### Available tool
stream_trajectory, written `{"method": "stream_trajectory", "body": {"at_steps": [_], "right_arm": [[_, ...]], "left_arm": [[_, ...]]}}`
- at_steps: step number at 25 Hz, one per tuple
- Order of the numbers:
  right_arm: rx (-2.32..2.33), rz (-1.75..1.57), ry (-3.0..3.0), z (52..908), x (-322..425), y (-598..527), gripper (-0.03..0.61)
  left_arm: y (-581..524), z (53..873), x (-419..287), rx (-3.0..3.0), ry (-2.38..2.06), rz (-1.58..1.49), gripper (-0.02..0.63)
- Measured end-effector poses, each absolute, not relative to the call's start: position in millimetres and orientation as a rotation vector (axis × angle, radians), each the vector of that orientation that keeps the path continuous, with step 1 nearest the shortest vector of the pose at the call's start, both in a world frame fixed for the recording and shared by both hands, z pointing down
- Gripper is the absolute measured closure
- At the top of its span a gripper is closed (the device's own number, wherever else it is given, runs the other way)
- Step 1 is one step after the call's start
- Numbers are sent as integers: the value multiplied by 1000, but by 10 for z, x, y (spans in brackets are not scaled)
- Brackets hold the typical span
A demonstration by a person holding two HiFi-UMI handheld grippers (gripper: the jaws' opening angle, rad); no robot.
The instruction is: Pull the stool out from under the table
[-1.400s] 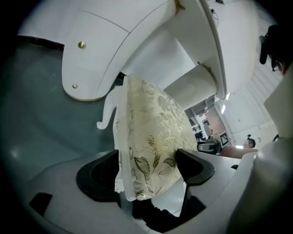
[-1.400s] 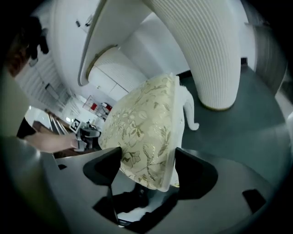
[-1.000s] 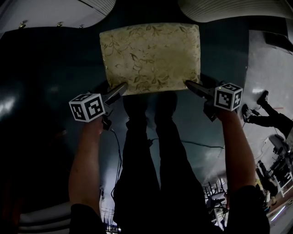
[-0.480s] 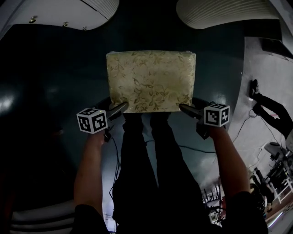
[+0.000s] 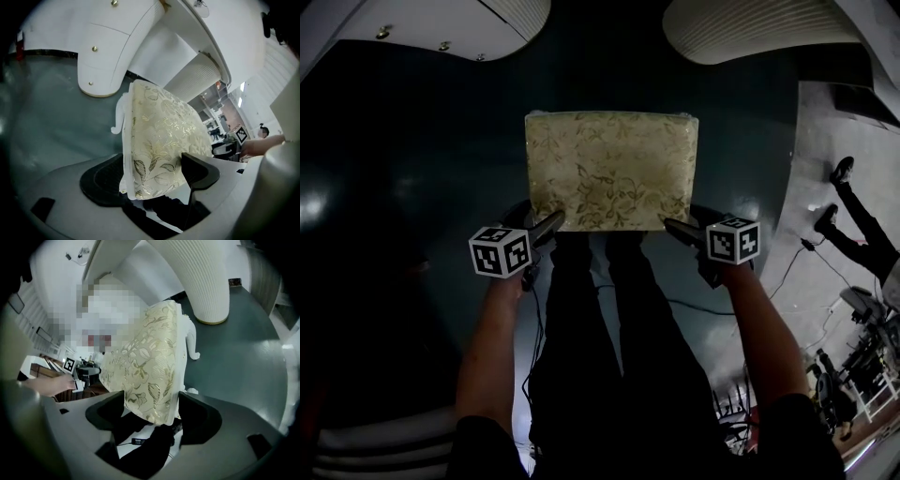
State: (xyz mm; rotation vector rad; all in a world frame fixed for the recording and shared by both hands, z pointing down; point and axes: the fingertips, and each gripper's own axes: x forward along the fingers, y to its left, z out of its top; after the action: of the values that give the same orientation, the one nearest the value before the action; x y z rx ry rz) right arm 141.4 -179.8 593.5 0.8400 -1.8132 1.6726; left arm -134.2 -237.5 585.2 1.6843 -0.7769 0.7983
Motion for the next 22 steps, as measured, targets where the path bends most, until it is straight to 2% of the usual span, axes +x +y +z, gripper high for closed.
{"method": "stream_trajectory", "body": {"at_steps": [3,7,12,14,22], "right_arm": [[795,1621,-1815,5747,1442,-1793,268],[758,1657,-1840,5095,1382,-1715,268],[675,1731,-1953,4099,1118,-1658,268],[653,1745,-2026,3682,1045,-1672,268],[642,1675,-2235,2446,914,-1538,270]], "left_arm": [[-2441,5686,-1439,1717,-834,871,224],[-2427,5092,-1482,1716,-861,840,227],[-2416,4221,-1314,1784,-876,758,292],[-2359,3884,-1199,1812,-874,737,342],[-1878,2584,-785,1905,-868,709,467]]}}
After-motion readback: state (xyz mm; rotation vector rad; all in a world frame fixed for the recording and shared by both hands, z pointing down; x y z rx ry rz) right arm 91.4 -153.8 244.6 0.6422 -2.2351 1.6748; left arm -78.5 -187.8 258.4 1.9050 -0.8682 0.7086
